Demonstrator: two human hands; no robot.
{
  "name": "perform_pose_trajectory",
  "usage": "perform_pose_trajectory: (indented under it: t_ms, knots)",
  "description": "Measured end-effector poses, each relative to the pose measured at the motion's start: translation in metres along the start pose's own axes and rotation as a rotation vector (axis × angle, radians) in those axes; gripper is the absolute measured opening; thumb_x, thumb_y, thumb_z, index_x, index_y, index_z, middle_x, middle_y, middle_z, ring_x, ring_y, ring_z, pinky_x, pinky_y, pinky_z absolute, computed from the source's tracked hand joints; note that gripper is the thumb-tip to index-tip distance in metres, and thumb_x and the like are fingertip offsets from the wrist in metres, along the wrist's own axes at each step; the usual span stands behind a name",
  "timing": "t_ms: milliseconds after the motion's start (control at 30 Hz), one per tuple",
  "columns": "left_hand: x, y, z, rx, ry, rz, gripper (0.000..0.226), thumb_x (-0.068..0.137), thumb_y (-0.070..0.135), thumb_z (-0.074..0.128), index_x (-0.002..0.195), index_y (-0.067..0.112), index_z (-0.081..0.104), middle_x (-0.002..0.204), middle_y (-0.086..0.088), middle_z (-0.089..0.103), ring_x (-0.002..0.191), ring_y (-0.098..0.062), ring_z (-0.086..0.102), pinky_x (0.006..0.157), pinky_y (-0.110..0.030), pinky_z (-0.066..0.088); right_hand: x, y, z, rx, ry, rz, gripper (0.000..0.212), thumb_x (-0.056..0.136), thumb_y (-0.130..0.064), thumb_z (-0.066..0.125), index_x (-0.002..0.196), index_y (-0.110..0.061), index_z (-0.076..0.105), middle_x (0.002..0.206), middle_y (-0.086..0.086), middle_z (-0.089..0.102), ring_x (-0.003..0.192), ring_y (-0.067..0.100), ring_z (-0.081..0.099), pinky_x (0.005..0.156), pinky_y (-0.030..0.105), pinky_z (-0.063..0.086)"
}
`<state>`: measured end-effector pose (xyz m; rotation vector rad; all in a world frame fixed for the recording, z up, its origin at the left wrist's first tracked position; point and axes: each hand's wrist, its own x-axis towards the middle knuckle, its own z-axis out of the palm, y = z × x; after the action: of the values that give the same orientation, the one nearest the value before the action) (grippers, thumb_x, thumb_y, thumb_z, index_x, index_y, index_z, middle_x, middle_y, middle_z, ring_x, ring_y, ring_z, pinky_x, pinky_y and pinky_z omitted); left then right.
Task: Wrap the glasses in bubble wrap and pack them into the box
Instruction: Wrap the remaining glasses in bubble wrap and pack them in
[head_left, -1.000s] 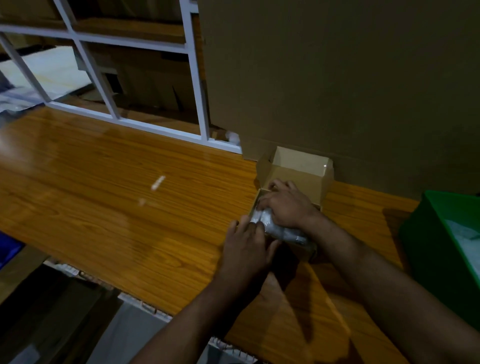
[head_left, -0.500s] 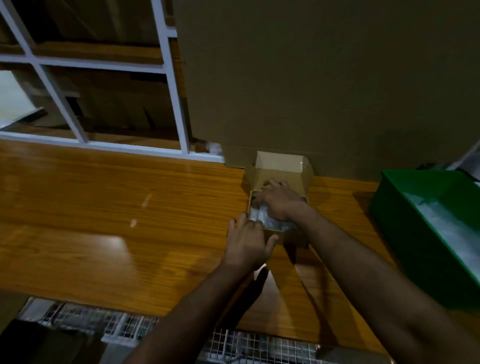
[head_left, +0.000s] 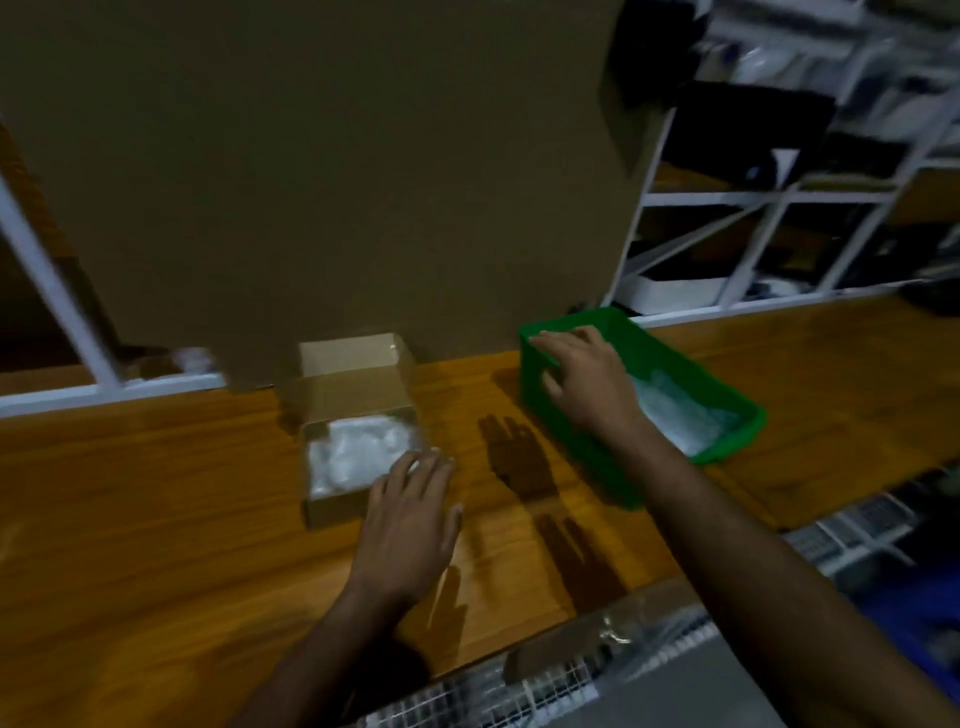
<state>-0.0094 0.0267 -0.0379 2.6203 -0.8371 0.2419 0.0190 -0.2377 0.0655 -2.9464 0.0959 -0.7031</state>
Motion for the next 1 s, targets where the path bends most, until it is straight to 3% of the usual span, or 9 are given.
perform_pose_trajectory:
  t_ms: [67, 167, 300, 400, 500, 567, 667, 833, 1000]
  knots:
    - [0.009, 0.017, 0.008, -0.038, 0.018, 0.027, 0.055, 0.103, 0.050, 0.034, 0.152, 0.027, 0.033, 0.161, 0.003, 0.031, 0.148, -0.020, 0.017, 0.117, -0.044, 0.025, -0.001, 0.054, -0.007, 0.010, -0.018, 0.218, 0.043, 0.090, -0.016, 0.056, 0.133, -0.019, 0.062, 0.128, 0.007, 0.067, 0.115, 0.031, 0.055, 0.092, 0.042, 0.049]
    - [0.022, 0.046, 0.023, -0.079, -0.004, 0.020, 0.054, 0.104, 0.049, 0.034, 0.154, 0.028, 0.031, 0.162, 0.004, 0.028, 0.149, -0.020, 0.014, 0.118, -0.046, 0.022, -0.008, 0.131, -0.005, 0.006, -0.271, 0.476, 0.038, 0.092, -0.013, 0.051, 0.127, -0.017, 0.066, 0.121, 0.017, 0.068, 0.099, 0.034, 0.065, 0.081, 0.037, 0.054]
    - [0.038, 0.086, 0.041, -0.093, -0.010, 0.011, 0.057, 0.101, 0.052, 0.024, 0.152, 0.028, 0.034, 0.161, 0.004, 0.030, 0.148, -0.020, 0.016, 0.113, -0.045, 0.028, -0.022, 0.189, 0.017, -0.028, -0.785, 0.472, 0.047, 0.095, -0.019, 0.065, 0.141, -0.022, 0.055, 0.149, 0.014, 0.047, 0.114, 0.029, 0.059, 0.079, 0.029, 0.050]
    - [0.049, 0.107, 0.056, -0.095, -0.040, -0.002, 0.055, 0.102, 0.050, 0.029, 0.152, 0.027, 0.034, 0.161, 0.004, 0.029, 0.147, -0.018, 0.015, 0.111, -0.044, 0.029, -0.010, 0.202, 0.032, 0.018, -0.928, 0.384, 0.052, 0.092, -0.019, 0.070, 0.141, -0.028, 0.054, 0.154, 0.011, 0.041, 0.123, 0.031, 0.054, 0.087, 0.032, 0.048]
    - [0.054, 0.123, 0.066, -0.122, -0.063, -0.065, 0.062, 0.096, 0.055, 0.024, 0.151, 0.027, 0.036, 0.160, 0.005, 0.031, 0.147, -0.017, 0.016, 0.112, -0.044, 0.027, 0.008, 0.206, 0.047, -0.009, -0.906, 0.296, 0.055, 0.092, -0.019, 0.071, 0.143, -0.027, 0.051, 0.156, 0.013, 0.037, 0.130, 0.033, 0.050, 0.096, 0.036, 0.046]
    - [0.055, 0.129, 0.071, -0.127, -0.060, -0.132, 0.056, 0.099, 0.050, 0.037, 0.151, 0.028, 0.037, 0.161, 0.005, 0.031, 0.147, -0.018, 0.016, 0.113, -0.044, 0.025, 0.017, 0.208, 0.055, -0.055, -0.916, 0.274, 0.061, 0.090, -0.021, 0.073, 0.146, -0.026, 0.048, 0.156, 0.014, 0.036, 0.131, 0.034, 0.049, 0.100, 0.040, 0.048]
    - [0.051, 0.133, 0.078, -0.146, -0.019, -0.170, 0.055, 0.097, 0.048, 0.041, 0.146, 0.024, 0.045, 0.156, 0.001, 0.040, 0.144, -0.020, 0.024, 0.109, -0.048, 0.030, 0.023, 0.213, 0.064, -0.124, -0.921, 0.207, 0.055, 0.085, -0.015, 0.077, 0.137, -0.018, 0.058, 0.148, 0.015, 0.046, 0.127, 0.033, 0.053, 0.103, 0.042, 0.048]
    - [0.044, 0.133, 0.085, -0.112, 0.047, -0.158, 0.061, 0.088, 0.050, 0.040, 0.136, 0.016, 0.058, 0.143, -0.005, 0.056, 0.131, -0.025, 0.038, 0.100, -0.051, 0.040, 0.029, 0.219, 0.061, -0.108, -0.732, 0.213, 0.016, 0.083, -0.006, 0.072, 0.099, -0.009, 0.072, 0.107, 0.013, 0.071, 0.090, 0.025, 0.069, 0.084, 0.042, 0.060]
    - [0.044, 0.125, 0.073, -0.128, 0.106, -0.097, 0.058, 0.091, 0.050, 0.043, 0.137, 0.016, 0.055, 0.140, -0.003, 0.057, 0.130, -0.023, 0.036, 0.100, -0.052, 0.043, 0.041, 0.213, 0.007, -0.008, -0.437, 0.181, 0.016, 0.082, -0.019, 0.078, 0.093, -0.028, 0.070, 0.096, -0.004, 0.069, 0.087, 0.015, 0.064, 0.076, 0.034, 0.056]
